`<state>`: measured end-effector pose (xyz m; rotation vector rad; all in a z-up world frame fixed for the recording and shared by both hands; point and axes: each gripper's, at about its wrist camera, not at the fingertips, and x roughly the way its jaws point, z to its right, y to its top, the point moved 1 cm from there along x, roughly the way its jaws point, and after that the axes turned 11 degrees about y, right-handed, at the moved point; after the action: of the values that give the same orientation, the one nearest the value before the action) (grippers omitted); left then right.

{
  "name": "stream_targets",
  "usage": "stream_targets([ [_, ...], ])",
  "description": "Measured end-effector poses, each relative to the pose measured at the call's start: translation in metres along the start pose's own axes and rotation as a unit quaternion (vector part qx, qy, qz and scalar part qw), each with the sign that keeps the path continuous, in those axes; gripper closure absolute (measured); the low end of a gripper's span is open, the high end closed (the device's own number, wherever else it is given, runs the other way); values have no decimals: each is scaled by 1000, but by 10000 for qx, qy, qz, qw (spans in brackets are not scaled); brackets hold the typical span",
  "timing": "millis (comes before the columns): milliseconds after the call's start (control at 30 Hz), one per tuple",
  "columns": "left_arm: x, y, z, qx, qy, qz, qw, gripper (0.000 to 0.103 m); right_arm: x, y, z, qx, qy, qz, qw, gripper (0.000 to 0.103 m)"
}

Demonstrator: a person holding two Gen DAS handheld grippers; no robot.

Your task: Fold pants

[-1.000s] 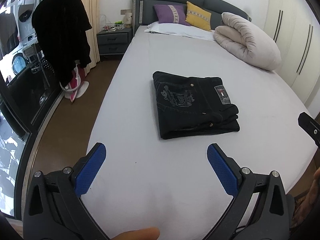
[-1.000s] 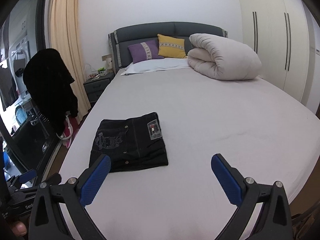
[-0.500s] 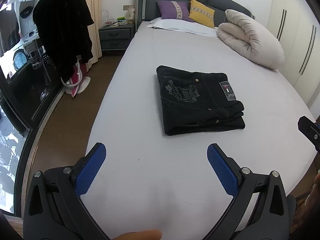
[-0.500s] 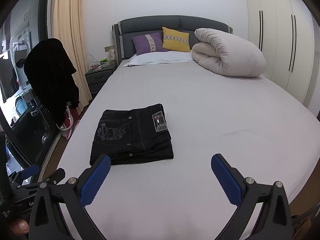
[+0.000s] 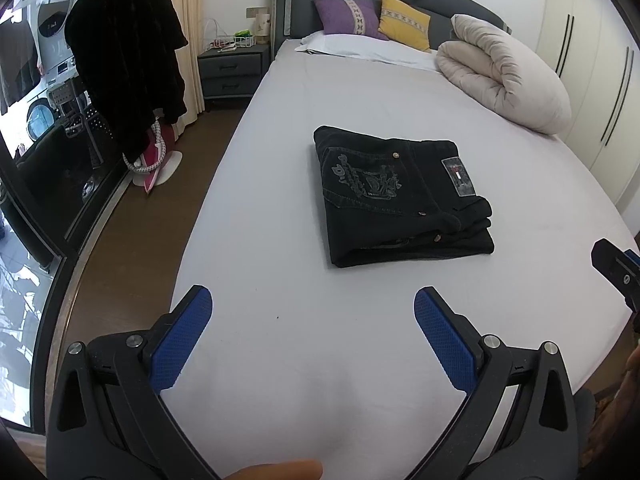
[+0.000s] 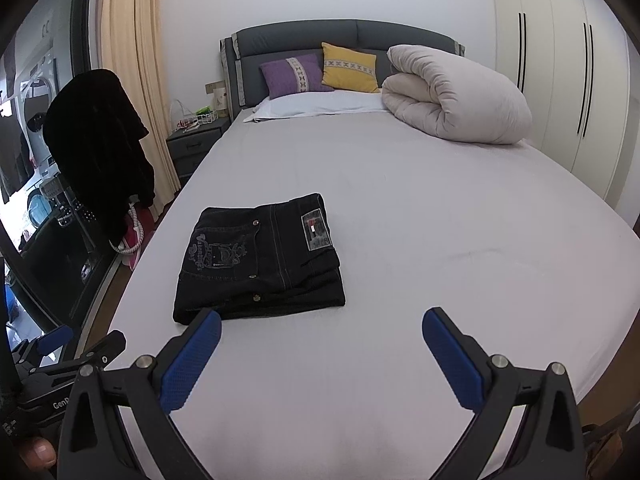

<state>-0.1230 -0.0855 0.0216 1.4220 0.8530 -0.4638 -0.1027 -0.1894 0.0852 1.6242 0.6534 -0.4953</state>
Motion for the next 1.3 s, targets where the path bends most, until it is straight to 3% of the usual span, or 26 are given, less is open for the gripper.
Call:
stream_targets([
  [1300, 3, -7, 1, 22, 0, -31, 10000, 0, 3, -3, 1, -9, 21, -151, 9999, 0],
])
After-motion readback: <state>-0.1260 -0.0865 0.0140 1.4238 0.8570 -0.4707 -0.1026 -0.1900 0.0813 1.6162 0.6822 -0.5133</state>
